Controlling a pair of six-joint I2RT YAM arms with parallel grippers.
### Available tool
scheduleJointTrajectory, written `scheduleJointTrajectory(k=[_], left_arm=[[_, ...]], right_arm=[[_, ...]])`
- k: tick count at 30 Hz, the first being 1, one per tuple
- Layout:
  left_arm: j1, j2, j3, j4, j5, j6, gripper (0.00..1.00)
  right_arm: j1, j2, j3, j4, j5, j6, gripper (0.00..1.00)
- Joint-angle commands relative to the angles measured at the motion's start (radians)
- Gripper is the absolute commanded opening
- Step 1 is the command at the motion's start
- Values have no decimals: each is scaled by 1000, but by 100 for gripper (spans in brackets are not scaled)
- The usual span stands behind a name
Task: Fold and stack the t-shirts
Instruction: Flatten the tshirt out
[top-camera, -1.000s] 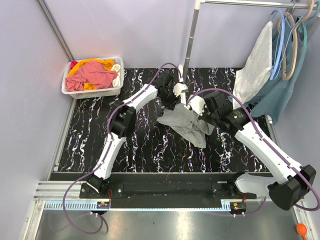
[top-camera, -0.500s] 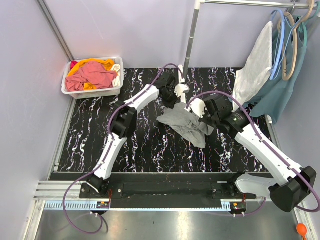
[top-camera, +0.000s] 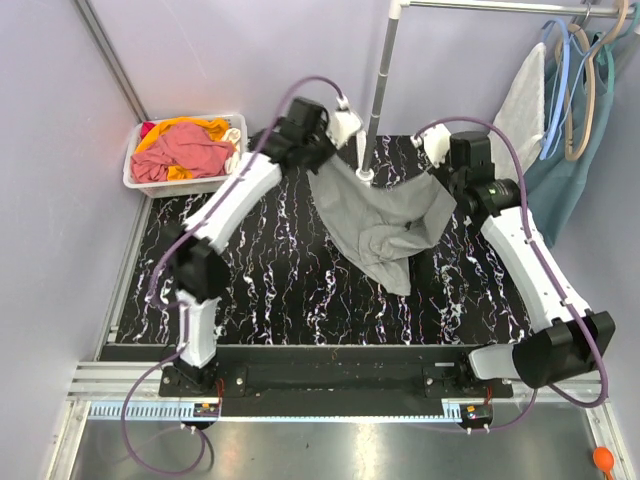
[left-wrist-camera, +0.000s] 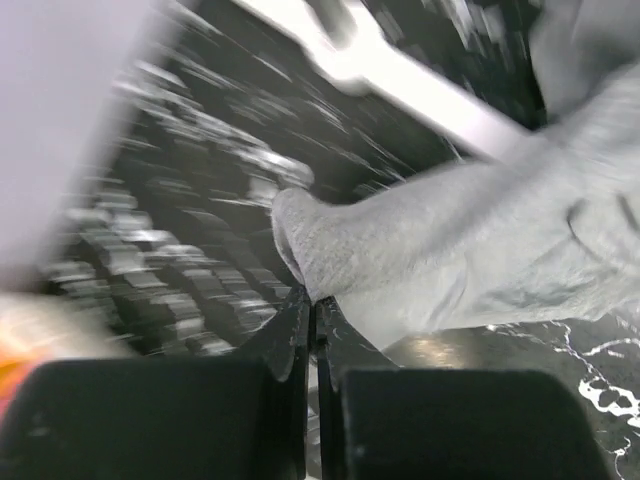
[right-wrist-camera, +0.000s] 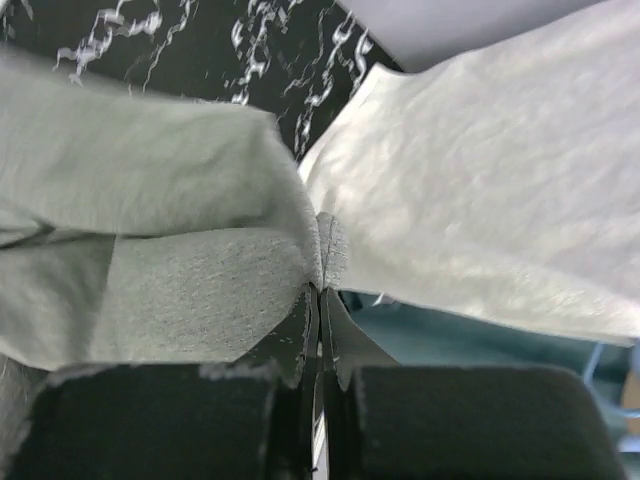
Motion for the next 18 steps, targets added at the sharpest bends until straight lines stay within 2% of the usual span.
scheduleJointTrajectory(k=[1,5,9,14,18], left_arm=[[5,-217,65,66,-140,-14,0],[5,-295,146,91,-220,-8,0],[-1,-347,167,129,-266,24,0],[-9,-457,99,140,-311,107,0],[-23,-608,-87,140,-323,158,0]], right_arm=[[1,54,187,79,24,-19,0],[-2,147,361,73,52,-78,0],[-4,206,537,69,80,-135,0],[-4,179,581,37,71,-154,0],[-2,83,494,-107,-12,-117,0]])
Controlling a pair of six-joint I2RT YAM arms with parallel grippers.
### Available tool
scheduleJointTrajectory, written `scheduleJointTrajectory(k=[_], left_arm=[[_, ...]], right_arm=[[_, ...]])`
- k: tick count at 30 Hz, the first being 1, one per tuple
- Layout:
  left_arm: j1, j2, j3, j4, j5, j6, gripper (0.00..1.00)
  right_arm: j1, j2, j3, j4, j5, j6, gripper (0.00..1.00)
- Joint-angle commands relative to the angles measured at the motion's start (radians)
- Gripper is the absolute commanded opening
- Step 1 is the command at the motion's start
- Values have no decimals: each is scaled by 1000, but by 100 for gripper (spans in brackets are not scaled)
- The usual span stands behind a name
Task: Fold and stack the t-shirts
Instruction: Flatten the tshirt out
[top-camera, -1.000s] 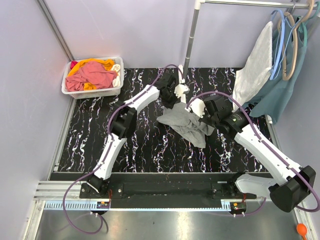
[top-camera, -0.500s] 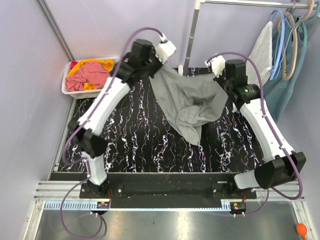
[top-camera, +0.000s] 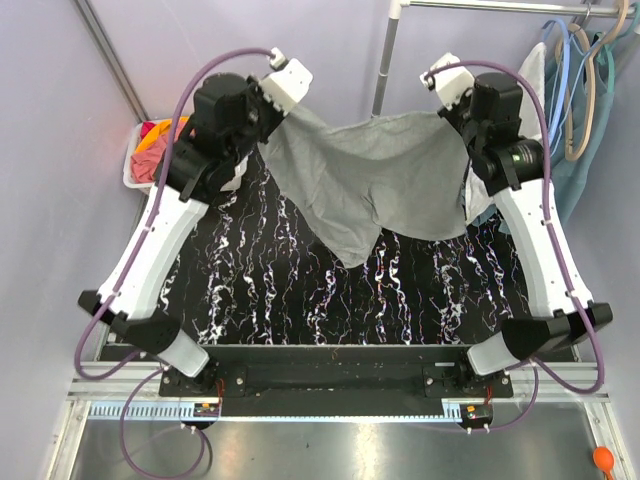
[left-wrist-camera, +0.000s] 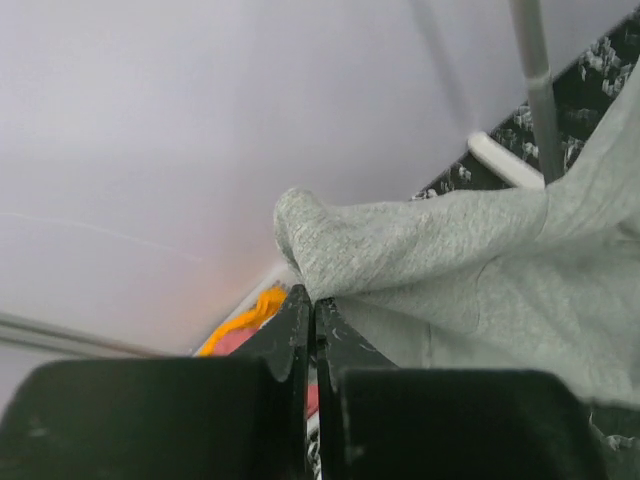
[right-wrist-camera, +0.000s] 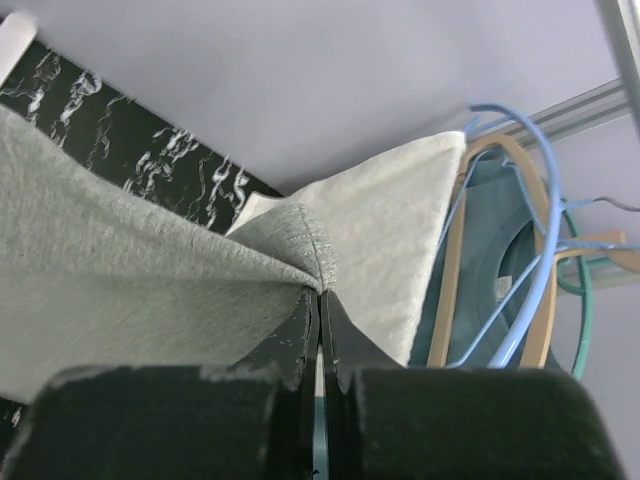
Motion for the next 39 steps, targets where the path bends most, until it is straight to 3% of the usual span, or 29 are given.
scheduleJointTrajectory(k=[1,7,12,15,19,23,27,30,32,34,35,39], left_arm=[[-17,-223,-202,36,-47,69,0],[-36,-478,-570,34,-23,30,0],[2,-546,-672,45,0,-36,0],[22,-524,-611,97,-39,-43,0],[62,-381,-464,197,-121,-26,0],[131,-169,-202,277,-141,-32,0],[162,95,230,257,-179,29,0],[164,166,404,264,-193,106,0],[164,142,382,322,-198,141,0],[162,44,238,428,-185,166,0],[164,8,138,456,-179,171,0],[162,-139,29,467,-156,177,0]], right_arm=[[0,-158,-76,-128,-63,9,0],[3,-326,-244,-304,-159,96,0],[3,-392,-315,-313,-202,211,0],[3,-375,-311,-238,-137,225,0],[-3,-271,-248,-91,-18,201,0],[-17,-109,-2,32,48,149,0],[-29,63,308,53,81,84,0],[-31,192,531,47,103,14,0],[-31,220,631,39,115,-25,0],[-31,215,650,39,112,-43,0],[-31,205,644,39,109,-42,0],[-31,89,518,35,95,-22,0]])
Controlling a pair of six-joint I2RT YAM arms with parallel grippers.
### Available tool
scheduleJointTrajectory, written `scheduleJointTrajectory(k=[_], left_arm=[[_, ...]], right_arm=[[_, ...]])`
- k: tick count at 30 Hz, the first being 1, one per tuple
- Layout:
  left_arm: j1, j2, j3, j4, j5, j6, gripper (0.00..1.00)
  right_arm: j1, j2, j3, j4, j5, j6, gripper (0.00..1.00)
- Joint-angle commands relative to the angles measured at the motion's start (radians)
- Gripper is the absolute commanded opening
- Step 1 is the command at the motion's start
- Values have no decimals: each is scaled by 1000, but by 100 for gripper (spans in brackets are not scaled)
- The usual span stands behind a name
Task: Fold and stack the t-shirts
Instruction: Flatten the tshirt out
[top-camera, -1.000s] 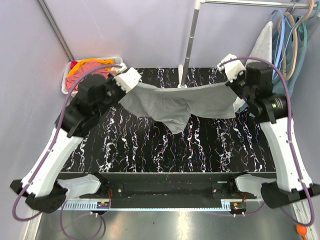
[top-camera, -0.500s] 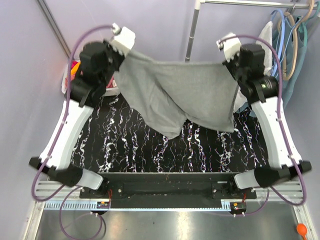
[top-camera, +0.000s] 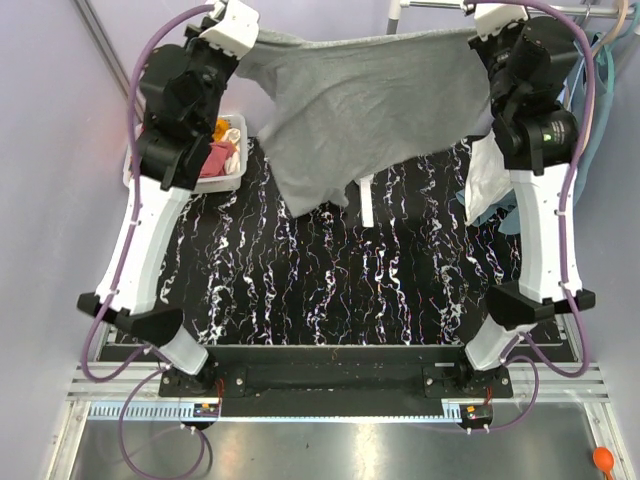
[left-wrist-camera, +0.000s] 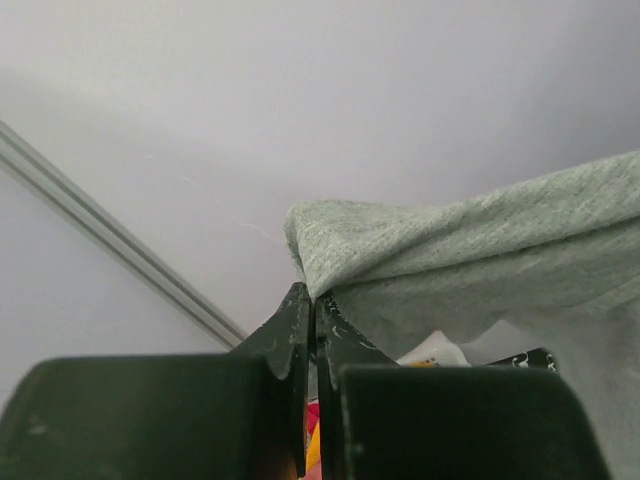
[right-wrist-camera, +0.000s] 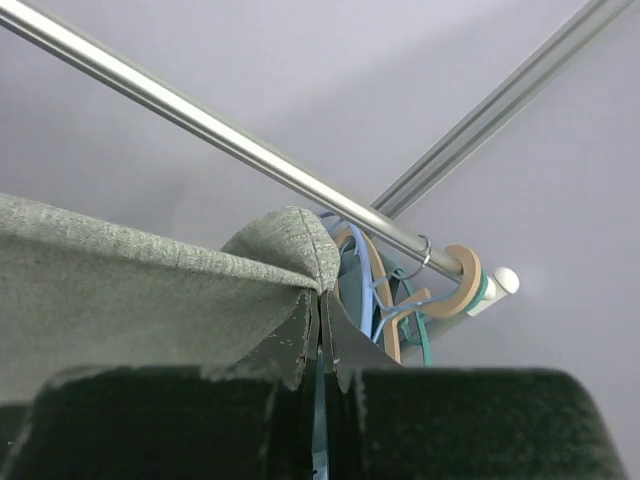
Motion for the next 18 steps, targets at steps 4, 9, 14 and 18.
scheduleJointTrajectory(k=[4,9,14,18], left_arm=[[-2,-290,-188,143,-5,51,0],[-58,-462,-396,93,-23,79,0],[-62,-572,-410,-24,10,1,0],[-56,-612,-409,-84,29,-53,0]], right_arm=[[-12,-264,-306,36,25,18,0],[-10,-460,-551,33,10,20,0],[-10,-568,-614,-54,-30,83,0],[-12,-565,-518,-172,-81,178,0]])
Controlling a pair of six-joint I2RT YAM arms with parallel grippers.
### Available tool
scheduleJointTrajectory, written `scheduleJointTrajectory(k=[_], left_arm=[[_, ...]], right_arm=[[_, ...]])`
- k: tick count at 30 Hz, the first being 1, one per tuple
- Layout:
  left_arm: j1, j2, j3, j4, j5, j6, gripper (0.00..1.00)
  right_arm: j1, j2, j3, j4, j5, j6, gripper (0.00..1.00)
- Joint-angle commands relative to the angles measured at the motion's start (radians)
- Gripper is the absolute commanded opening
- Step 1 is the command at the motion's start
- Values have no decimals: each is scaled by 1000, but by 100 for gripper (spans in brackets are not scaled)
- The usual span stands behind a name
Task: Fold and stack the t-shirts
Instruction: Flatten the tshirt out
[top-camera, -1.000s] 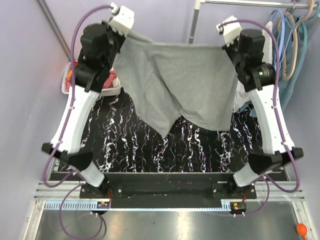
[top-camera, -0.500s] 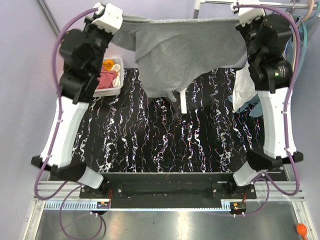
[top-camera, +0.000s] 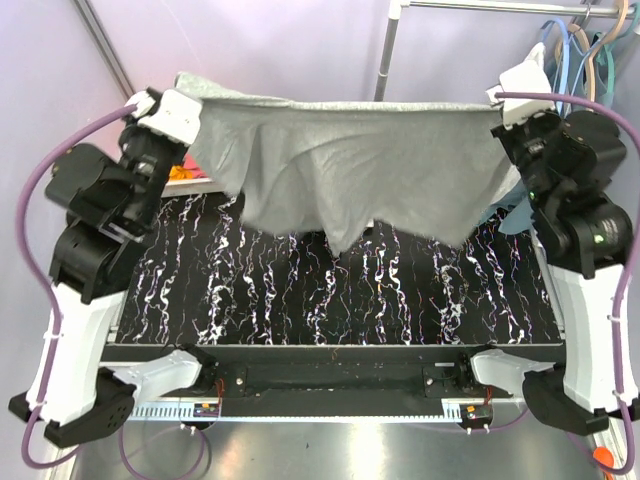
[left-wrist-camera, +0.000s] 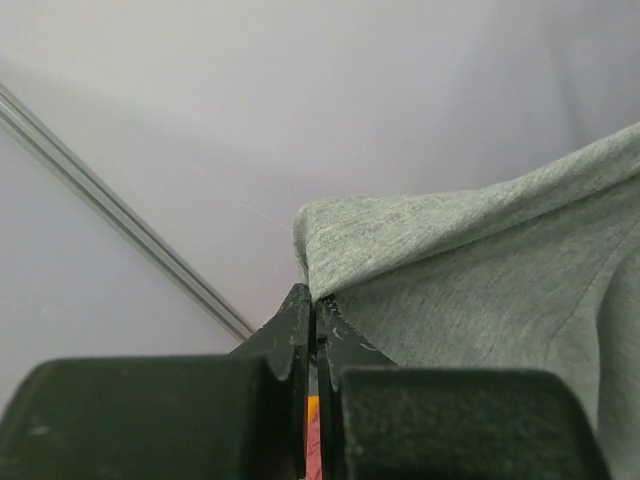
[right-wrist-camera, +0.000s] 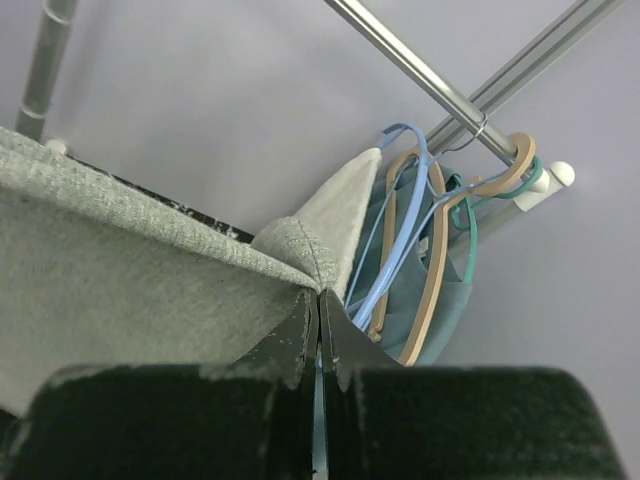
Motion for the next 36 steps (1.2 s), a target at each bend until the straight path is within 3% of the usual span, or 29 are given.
scheduleJointTrajectory(k=[1,5,9,14,16,19,24,26,32,35,36], left_arm=[[25,-71,26,4,-56,-40,0],[51,-20,62,59,-96,-45,0],[98,95,137,160,-121,-40,0],[189,391,431,148,-89,-68,0],[204,522,596,117,-89,-63,0],[223,608,697,137,-89,-39,0],[246,621,697,254,-93,6,0],[259,592,674,286,-89,7,0],[269,480,580,312,-67,22,0],[269,374,431,320,-38,18,0],[269,333,278,326,-18,12,0]], right_arm=[[-16,-9,109,-93,28,94,0],[-18,43,177,-95,36,117,0],[-16,96,160,43,109,67,0],[-18,257,238,161,154,21,0],[-28,317,353,167,152,16,0],[-36,431,529,166,165,-10,0],[-41,580,789,152,179,-80,0],[-41,586,812,149,182,-93,0],[-41,488,710,151,172,-79,0],[-39,384,522,149,157,-46,0],[-41,348,461,146,145,-32,0]])
